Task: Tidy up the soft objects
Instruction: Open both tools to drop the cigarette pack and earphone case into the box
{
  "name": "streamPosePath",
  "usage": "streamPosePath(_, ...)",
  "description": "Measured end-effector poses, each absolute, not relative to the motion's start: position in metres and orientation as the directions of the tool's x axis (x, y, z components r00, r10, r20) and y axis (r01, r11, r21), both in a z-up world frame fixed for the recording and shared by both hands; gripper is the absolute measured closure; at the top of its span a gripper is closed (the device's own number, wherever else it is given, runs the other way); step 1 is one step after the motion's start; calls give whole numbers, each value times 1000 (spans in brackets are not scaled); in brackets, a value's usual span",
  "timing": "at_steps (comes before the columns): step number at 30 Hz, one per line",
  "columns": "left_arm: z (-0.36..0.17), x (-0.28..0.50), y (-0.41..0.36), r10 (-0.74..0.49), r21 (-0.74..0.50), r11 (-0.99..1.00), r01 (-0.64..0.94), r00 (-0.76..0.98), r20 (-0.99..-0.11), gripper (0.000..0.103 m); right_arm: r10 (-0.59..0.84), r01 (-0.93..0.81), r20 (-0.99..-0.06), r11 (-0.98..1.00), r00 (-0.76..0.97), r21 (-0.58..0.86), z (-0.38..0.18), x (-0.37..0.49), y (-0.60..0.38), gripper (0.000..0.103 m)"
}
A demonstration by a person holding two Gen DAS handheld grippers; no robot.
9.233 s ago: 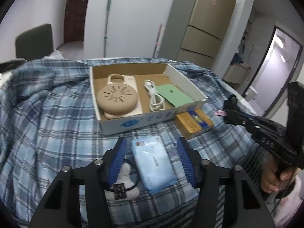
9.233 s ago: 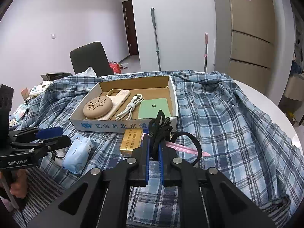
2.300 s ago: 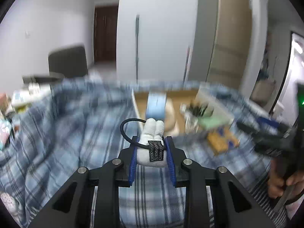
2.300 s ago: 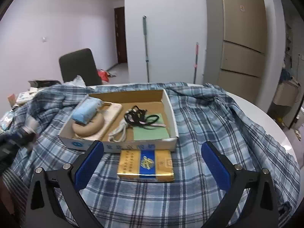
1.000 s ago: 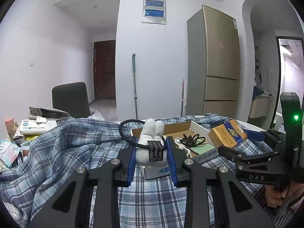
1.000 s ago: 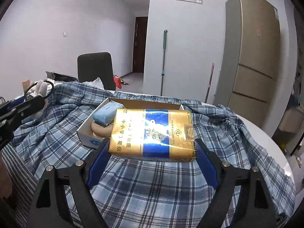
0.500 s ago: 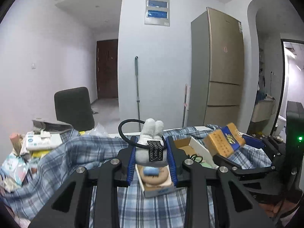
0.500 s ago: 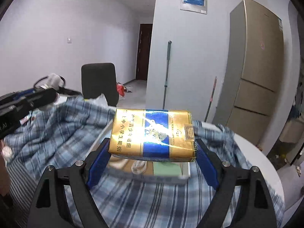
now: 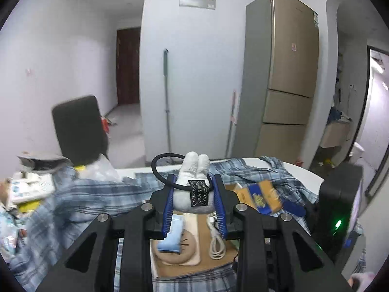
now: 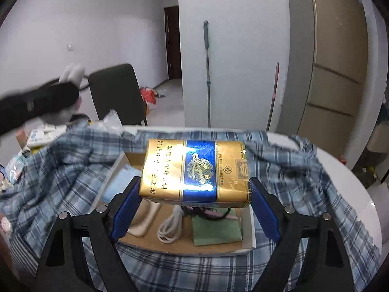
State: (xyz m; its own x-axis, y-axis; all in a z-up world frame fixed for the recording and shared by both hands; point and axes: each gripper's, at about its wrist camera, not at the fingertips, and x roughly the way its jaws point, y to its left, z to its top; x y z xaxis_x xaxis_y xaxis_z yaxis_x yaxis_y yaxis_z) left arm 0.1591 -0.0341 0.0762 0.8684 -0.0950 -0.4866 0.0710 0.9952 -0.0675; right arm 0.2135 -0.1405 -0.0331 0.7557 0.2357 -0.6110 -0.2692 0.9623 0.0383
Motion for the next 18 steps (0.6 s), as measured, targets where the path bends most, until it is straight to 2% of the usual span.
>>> streamPosePath(3, 60, 172, -34, -137, -108, 990, 94, 848, -511, 72, 241, -272, -636, 961, 733, 50, -50, 219, -145, 18)
streamPosePath(8, 31, 184, -36, -178, -90, 984, 154, 832, -526, 72, 236, -282, -657, 959, 716, 37, -67, 223, -148, 18)
streamPosePath(13, 15, 197, -34, -172, -88, 985, 148, 809, -563, 69, 275, -328, -689, 943, 670, 57, -75, 229, -142, 17)
streamPosePath(14, 13, 199, -32, -174, -94, 985, 147, 805, -567, 61, 262, -326, -693, 945, 671, 41, -77, 228, -140, 15)
streamPosePath(15, 11, 200, -32, -176, -98, 984, 146, 804, -568, 43, 250, -325, -700, 945, 669, 28, -79, 228, -138, 13)
streamPosePath(16, 9, 201, -32, -172, -99, 985, 141, 805, -568, 32, 240, -324, -705, 946, 667, 15, -81, 228, -137, 7)
streamPosePath(17, 8, 201, -30, -168, -102, 986, 133, 807, -566, 16, 234, -321, -704, 947, 671, 8, -81, 228, -137, 6)
streamPosePath(18, 7, 202, -28, -155, -104, 988, 116, 814, -560, 15, 230, -317, -701, 948, 675, 6, -81, 227, -138, 6)
